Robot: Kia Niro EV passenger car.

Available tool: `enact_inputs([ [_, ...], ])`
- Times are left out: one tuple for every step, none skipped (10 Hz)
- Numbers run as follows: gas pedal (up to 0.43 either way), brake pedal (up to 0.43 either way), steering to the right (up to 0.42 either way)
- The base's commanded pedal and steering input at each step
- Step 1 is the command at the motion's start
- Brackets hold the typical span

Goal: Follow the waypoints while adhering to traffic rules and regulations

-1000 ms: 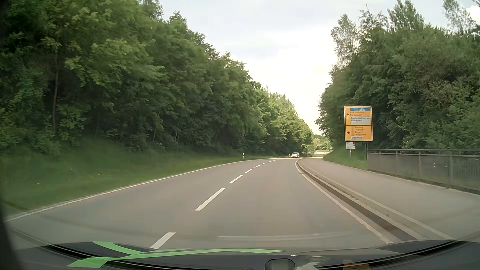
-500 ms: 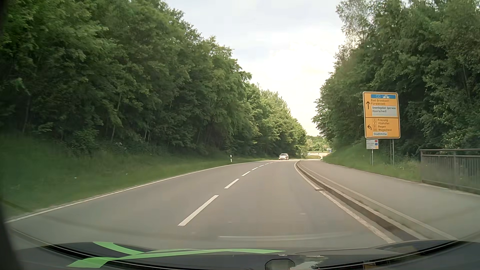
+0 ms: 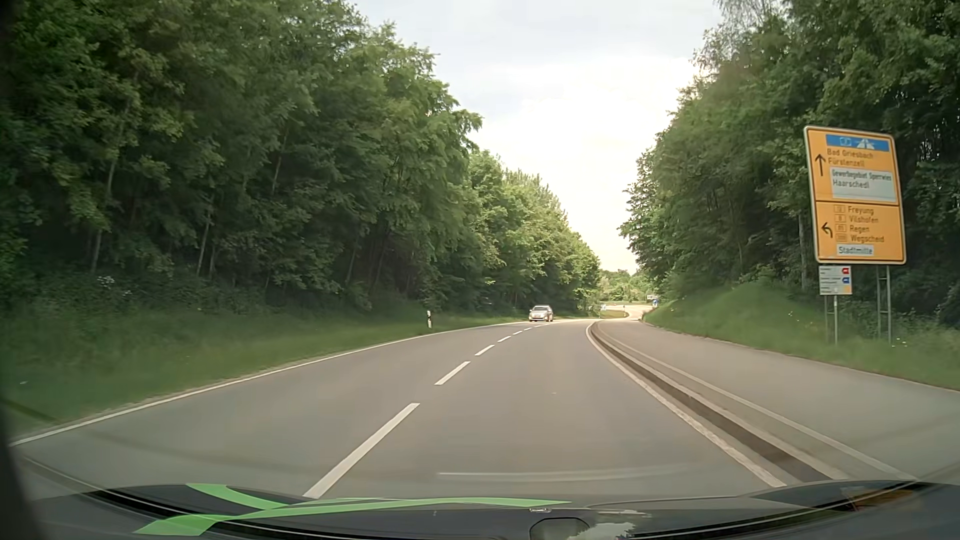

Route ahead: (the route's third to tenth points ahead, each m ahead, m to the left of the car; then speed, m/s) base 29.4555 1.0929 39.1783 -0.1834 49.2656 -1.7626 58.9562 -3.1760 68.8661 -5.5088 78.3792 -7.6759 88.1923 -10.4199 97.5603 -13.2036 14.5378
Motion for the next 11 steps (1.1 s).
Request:
enact_inputs([
  [0.13,0.0,0.017],
  [0.138,0.0,0.017],
  [0.138,0.0,0.017],
  [0.138,0.0,0.017],
  [0.138,0.0,0.017],
  [0.138,0.0,0.017],
  [0.138,0.0,0.015],
  [0.138,0.0,0.015],
  [0.138,0.0,0.015],
  [0.138,0.0,0.015],
  [0.138,0.0,0.015],
])
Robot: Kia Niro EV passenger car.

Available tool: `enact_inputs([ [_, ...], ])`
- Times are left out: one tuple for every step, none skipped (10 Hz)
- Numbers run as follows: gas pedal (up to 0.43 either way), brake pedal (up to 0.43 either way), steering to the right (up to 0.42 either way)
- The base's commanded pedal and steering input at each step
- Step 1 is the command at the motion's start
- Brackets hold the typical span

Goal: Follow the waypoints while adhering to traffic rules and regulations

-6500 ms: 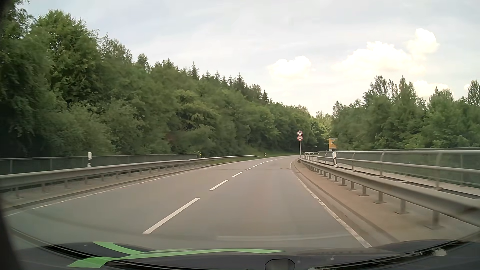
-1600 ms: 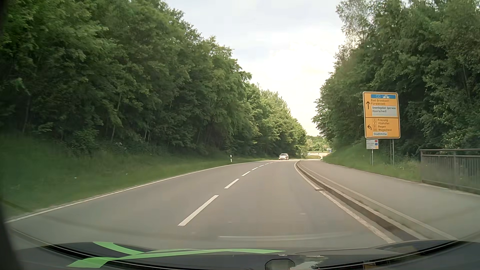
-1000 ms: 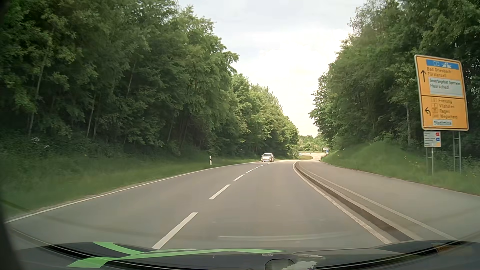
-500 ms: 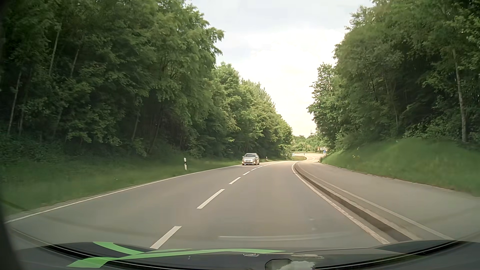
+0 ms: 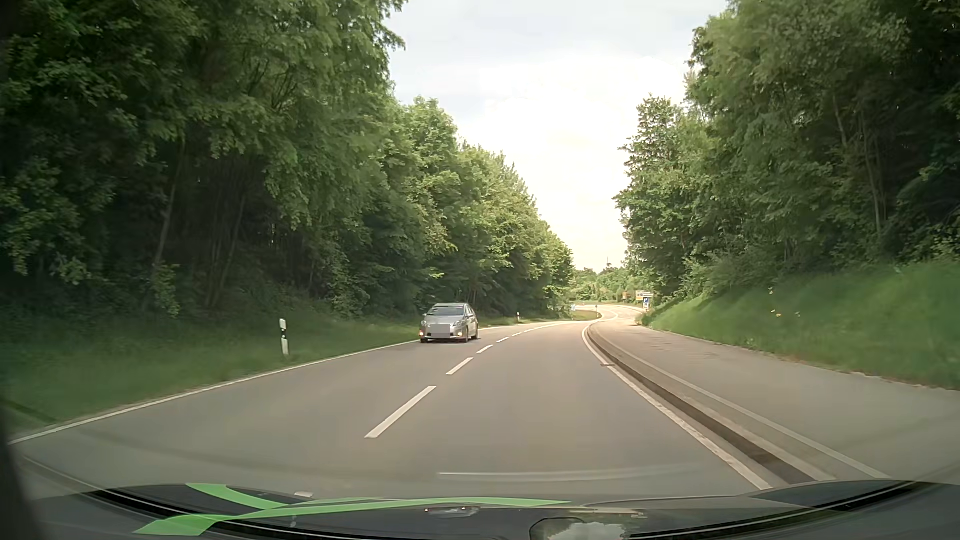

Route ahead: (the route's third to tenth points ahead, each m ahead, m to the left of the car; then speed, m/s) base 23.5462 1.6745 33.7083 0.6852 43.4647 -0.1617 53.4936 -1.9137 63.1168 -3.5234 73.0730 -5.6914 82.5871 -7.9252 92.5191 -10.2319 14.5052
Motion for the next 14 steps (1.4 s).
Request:
enact_inputs([
  [0.138,0.0,0.015],
  [0.138,0.0,0.015],
  [0.138,0.0,0.014],
  [0.138,0.0,0.012],
  [0.138,0.0,0.012],
  [0.138,0.0,0.012],
  [0.138,0.0,0.012],
  [0.138,0.0,0.011],
  [0.138,0.0,0.012],
  [0.138,0.0,0.012],
  [0.138,0.0,0.013],
  [0.138,0.0,0.013],
  [0.138,0.0,0.014],
  [0.138,0.0,0.014],
])
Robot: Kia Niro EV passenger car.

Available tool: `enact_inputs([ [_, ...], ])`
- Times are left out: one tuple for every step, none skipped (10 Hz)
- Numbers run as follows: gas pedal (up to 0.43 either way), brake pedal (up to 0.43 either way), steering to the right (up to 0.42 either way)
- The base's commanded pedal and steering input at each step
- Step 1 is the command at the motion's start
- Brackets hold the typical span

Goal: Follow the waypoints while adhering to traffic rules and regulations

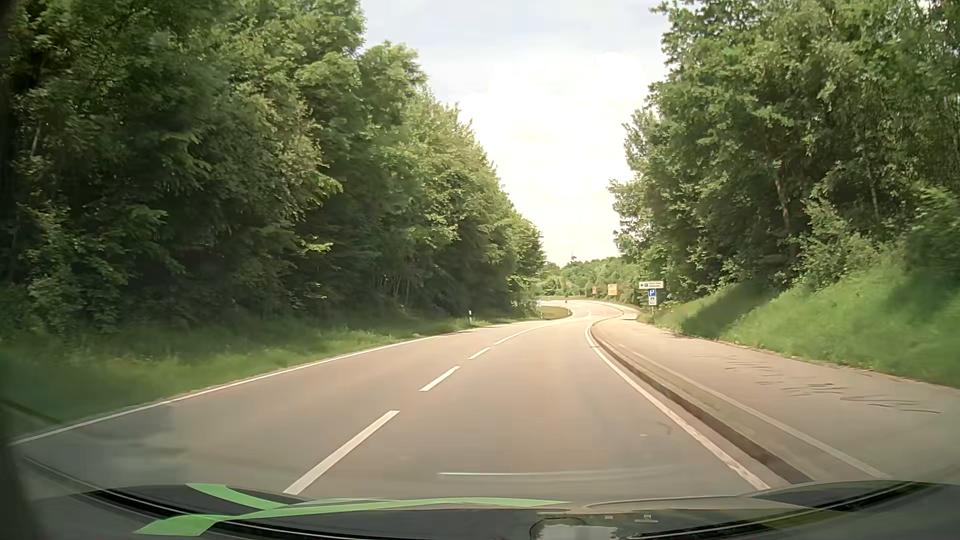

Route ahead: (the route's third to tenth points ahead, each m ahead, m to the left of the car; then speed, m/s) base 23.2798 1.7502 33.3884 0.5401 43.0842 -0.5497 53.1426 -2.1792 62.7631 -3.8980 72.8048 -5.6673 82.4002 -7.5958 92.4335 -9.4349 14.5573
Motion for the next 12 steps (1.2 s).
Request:
enact_inputs([
  [0.138,0.0,0.014],
  [0.138,0.0,0.014],
  [0.138,0.0,0.014],
  [0.138,0.0,0.014],
  [0.138,0.0,0.014],
  [0.138,0.0,0.014],
  [0.138,0.0,0.014],
  [0.138,0.0,0.014],
  [0.138,0.0,0.014],
  [0.138,0.0,0.015],
  [0.138,0.0,0.015],
  [0.138,0.0,0.015],
])
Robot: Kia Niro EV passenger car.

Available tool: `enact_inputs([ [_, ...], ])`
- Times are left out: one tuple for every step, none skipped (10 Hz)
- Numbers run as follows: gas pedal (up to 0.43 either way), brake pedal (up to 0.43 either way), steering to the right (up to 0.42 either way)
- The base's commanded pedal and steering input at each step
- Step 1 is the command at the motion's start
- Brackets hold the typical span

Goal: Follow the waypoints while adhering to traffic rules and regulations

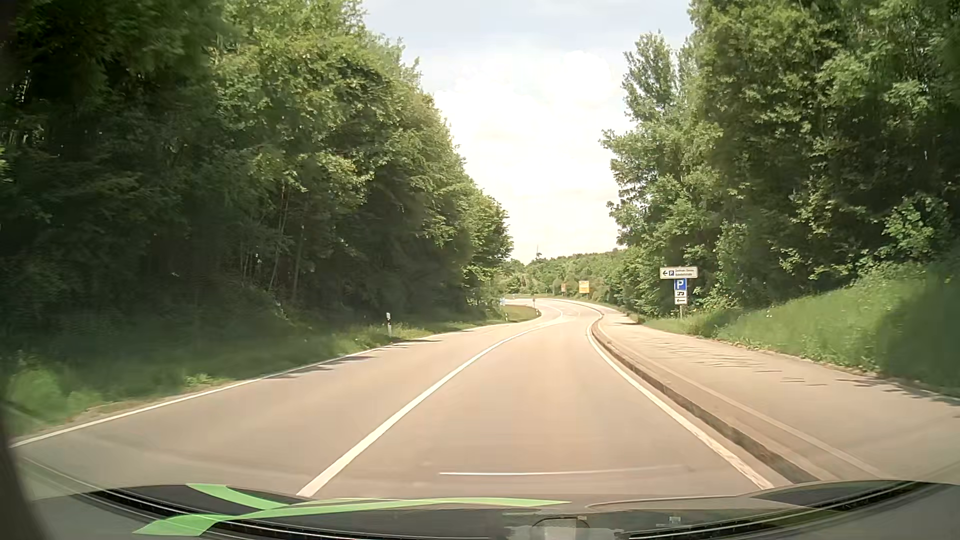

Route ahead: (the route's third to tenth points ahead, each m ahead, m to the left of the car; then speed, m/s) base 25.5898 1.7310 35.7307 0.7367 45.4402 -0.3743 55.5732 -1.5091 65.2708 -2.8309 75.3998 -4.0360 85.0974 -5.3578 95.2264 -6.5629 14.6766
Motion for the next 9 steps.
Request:
enact_inputs([
  [0.138,0.0,0.015],
  [0.138,0.0,0.015],
  [0.138,0.0,0.016],
  [0.138,0.0,0.017],
  [0.138,0.0,0.017],
  [0.138,0.0,0.017],
  [0.138,0.0,0.016],
  [0.138,0.0,0.016],
  [0.138,0.0,0.016],
])
